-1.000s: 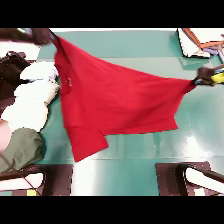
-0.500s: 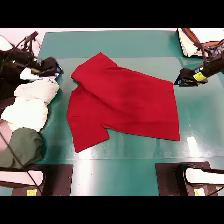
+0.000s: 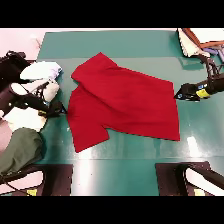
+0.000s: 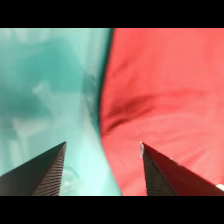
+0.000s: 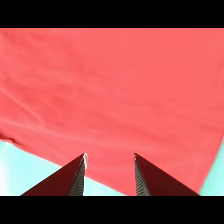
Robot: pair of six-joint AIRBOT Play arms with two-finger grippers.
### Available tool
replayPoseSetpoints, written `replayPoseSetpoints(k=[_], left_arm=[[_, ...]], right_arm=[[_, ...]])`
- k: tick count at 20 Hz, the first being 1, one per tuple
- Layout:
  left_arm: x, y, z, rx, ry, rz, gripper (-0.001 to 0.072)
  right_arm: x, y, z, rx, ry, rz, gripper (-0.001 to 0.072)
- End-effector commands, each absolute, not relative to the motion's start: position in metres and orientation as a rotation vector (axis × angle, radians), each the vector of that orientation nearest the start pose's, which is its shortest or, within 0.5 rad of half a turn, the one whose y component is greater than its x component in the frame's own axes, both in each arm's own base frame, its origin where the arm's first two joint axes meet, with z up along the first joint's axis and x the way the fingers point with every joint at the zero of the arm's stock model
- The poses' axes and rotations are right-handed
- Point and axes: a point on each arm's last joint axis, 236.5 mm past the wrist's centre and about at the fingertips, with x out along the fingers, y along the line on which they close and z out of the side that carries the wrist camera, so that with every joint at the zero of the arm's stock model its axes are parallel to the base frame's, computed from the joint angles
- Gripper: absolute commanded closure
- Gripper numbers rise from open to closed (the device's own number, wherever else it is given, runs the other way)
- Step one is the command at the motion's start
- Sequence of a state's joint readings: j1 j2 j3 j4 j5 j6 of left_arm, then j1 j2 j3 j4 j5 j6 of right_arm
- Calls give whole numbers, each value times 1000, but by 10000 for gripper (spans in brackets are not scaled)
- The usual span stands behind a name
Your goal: Fold the shirts.
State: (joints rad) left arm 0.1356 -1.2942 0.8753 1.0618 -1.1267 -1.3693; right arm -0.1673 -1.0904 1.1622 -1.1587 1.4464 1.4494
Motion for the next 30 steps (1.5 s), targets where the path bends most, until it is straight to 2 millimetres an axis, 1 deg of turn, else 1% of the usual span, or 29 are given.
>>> replayPoseSetpoints(k=[1,3,5,6,7,8,9,10,11,12,13,14,15,16,17,18,21,22,23,24,25,26,27,28,29,30], left_arm=[[315,-83,-77,-533,1401,-278,179],[318,-96,-77,-510,1390,-299,180],[314,-108,-76,-486,1401,-331,184],[313,-110,-76,-489,1405,-332,382],[314,-109,-74,-483,1404,-335,642],[315,-110,-70,-477,1404,-343,683],[316,-111,-65,-473,1404,-356,683],[319,-112,-59,-468,1400,-369,683],[323,-113,-53,-464,1391,-378,683],[327,-113,-49,-455,1376,-385,683],[332,-113,-44,-450,1361,-388,683],[336,-113,-41,-449,1349,-390,683],[339,-113,-39,-448,1339,-389,683],[340,-112,-38,-448,1333,-388,683],[341,-112,-38,-447,1330,-386,683],[342,-112,-38,-447,1328,-385,683],[342,-112,-37,-451,1326,-384,683],[342,-112,-37,-456,1329,-381,683],[342,-113,-37,-460,1328,-382,683],[342,-114,-36,-465,1330,-385,683],[342,-116,-35,-475,1328,-390,683],[343,-117,-31,-480,1322,-397,683],[345,-118,-22,-475,1299,-401,684],[348,-117,-5,-461,1251,-408,684],[354,-116,21,-442,1181,-416,684],[359,-114,57,-431,1099,-422,684]], right_arm=[[310,46,77,344,1283,252,359],[309,46,78,343,1284,254,359],[303,43,74,335,1310,249,359],[298,38,69,350,1333,240,359],[288,31,59,378,1368,220,359],[275,20,46,418,1406,188,359],[262,9,32,466,1435,145,359],[245,-8,16,504,1466,76,358],[223,-27,-2,543,1507,-9,306],[200,-41,-20,589,1546,-77,213],[181,-49,-34,663,1576,-134,205],[168,-51,-48,752,1584,-176,205],[162,-47,-61,855,1575,-194,209],[163,-35,-70,942,1562,-156,214],[164,-24,-76,1005,1556,-115,267],[166,-16,-83,1051,1553,-92,273],[187,-3,-93,1102,1514,-62,284],[193,0,-95,1079,1514,-51,328],[197,2,-97,1040,1526,-34,425],[201,7,-98,992,1542,-9,433],[207,12,-96,949,1548,18,544],[213,18,-92,894,1552,56,675],[223,24,-83,831,1539,96,697],[234,29,-69,767,1506,134,697],[249,33,-46,692,1448,175,697],[266,36,-18,619,1374,213,697]])
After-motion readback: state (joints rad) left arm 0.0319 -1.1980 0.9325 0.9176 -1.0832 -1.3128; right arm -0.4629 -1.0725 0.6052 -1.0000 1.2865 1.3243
